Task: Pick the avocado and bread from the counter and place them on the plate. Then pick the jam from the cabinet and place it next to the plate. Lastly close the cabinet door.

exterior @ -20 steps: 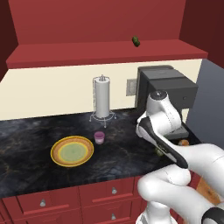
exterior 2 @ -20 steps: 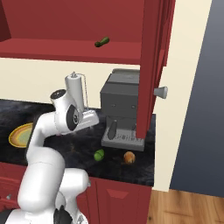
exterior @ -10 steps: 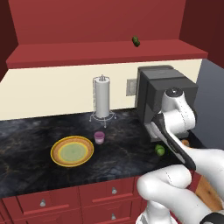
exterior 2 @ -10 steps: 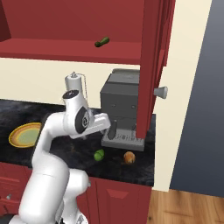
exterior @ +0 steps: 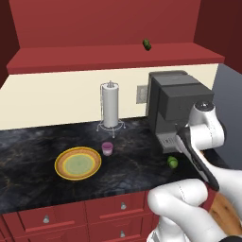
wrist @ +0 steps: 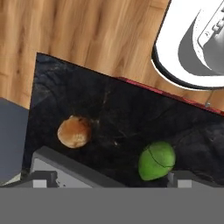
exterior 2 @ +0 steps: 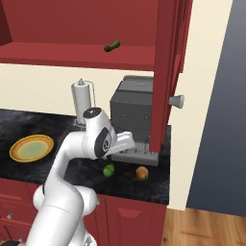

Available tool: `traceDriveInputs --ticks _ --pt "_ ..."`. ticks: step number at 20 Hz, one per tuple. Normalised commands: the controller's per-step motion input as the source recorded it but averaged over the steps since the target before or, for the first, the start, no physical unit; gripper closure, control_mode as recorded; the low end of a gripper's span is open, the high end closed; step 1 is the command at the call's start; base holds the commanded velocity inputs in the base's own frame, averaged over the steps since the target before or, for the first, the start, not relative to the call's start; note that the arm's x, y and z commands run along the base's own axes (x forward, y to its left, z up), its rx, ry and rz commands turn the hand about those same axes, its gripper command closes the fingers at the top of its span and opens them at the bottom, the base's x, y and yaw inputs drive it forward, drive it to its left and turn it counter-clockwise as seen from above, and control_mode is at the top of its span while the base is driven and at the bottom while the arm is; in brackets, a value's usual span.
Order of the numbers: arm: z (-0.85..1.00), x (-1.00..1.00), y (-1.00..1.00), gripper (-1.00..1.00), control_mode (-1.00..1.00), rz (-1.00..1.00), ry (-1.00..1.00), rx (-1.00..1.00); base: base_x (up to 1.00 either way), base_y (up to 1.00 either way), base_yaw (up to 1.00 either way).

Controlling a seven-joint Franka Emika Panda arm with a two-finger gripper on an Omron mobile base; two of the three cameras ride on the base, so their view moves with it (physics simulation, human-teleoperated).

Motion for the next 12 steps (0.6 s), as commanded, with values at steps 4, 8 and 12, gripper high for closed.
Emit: traceDriveInputs --ticks 4,8,12 --pt "-0.10 0.00 -0.46 -1.00 -1.00 -0.03 0.00 0.00 0.00 0.00 0.00" --pt "-0.16 0.00 -0.41 -1.00 -1.00 -0.09 0.03 0.00 0.00 0.00 0.00" --pt "-0.24 0.00 -0.25 -1.00 -1.00 -0.09 0.07 0.01 0.00 0.00 0.00"
